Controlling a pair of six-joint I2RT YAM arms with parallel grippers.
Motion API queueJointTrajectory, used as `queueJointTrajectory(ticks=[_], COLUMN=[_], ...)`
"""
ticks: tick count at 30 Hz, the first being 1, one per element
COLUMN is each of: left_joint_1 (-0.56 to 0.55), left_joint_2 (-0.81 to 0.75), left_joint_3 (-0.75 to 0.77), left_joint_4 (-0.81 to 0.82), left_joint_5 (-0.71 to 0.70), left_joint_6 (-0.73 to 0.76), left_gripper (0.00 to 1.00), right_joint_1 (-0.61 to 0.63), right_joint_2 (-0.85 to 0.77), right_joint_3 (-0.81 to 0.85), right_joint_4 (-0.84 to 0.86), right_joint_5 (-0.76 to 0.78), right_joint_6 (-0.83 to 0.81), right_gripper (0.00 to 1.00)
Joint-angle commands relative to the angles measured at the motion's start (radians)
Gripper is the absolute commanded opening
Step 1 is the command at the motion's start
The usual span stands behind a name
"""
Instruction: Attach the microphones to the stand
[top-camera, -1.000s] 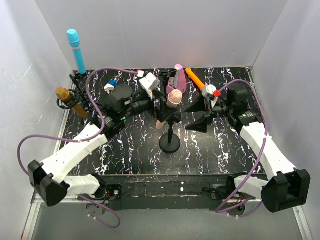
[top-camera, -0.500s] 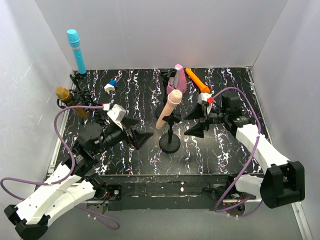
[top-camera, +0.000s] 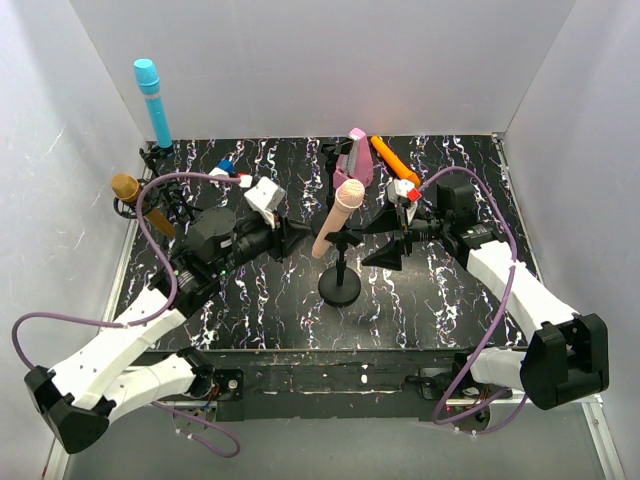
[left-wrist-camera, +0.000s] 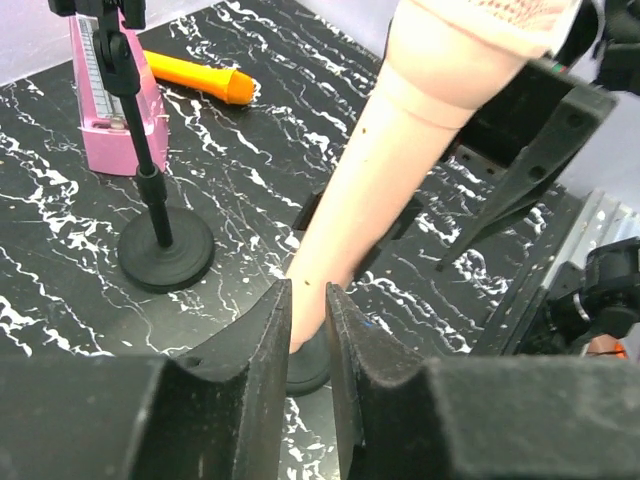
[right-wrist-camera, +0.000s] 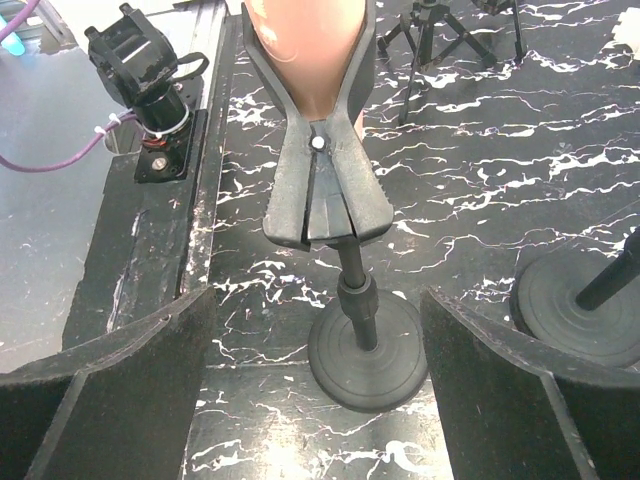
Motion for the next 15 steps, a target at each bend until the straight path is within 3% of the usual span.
queueJointTrajectory(ticks=[1,5,9,15], left_joint_1=[0.000,0.000,0.000,-0.001], left_joint_2=[0.047,0.057,0.005,-0.149], left_joint_3=[0.045,0.044,-0.003,-0.083], left_joint_4=[-0.009,0.011,0.004,-0.032], left_joint_5=[-0.001,0.057,0.025,-0.070], left_joint_6=[0.057,0.031,-0.011,-0.094], left_gripper=[0.16,0.16,0.20,0.45], right_joint_1=[0.011,0.033,0.074,0.092], right_joint_2=[-0.001,0.011,0.043,0.101], right_joint_3=[0.044,0.001,-0.039,-0.100], right_joint_4=[0.026,0.087,0.255,0.556], right_joint_5=[-0.016,0.037,0.088,0.067], right_joint_6=[-0.005,0.041,0.109,0.258], right_gripper=[0.88,0.88,0.88,0.85])
